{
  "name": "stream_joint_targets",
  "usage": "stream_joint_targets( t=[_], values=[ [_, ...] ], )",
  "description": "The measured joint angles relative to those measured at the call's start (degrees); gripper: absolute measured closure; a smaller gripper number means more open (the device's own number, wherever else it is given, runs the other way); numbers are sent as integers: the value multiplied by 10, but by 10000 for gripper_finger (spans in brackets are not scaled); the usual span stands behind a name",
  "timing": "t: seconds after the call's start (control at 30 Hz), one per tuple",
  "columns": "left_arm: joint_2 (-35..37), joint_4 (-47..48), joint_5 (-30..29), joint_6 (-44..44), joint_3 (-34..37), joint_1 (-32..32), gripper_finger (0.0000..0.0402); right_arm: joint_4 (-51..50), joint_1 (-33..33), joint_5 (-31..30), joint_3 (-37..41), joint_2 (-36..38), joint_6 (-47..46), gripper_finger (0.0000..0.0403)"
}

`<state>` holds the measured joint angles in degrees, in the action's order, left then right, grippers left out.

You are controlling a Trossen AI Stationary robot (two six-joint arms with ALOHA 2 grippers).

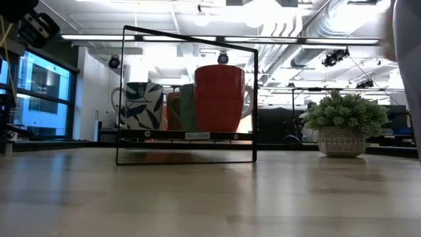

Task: Place coffee mugs
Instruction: Move the yellow mug to the bottom center

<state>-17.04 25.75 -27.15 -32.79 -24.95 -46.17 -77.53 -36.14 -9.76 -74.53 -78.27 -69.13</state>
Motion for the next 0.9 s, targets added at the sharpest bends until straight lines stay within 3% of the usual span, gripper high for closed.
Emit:
stream_joint_targets(
  t=[0.17, 0.4, 0.6, 0.9],
  values=[
    [0, 1, 0, 0, 0, 0, 392, 5, 76, -36, -86, -37, 63, 403],
    [0, 1, 0, 0, 0, 0, 392, 6, 156, -13, -237, -160, 180, 403],
    [0, 6, 0, 3, 0, 0, 392, 6, 173, 14, -365, -293, 252, 403],
    [0, 10, -4, 32, 0, 0, 392, 13, 178, 44, -561, -483, 272, 403]
  ],
)
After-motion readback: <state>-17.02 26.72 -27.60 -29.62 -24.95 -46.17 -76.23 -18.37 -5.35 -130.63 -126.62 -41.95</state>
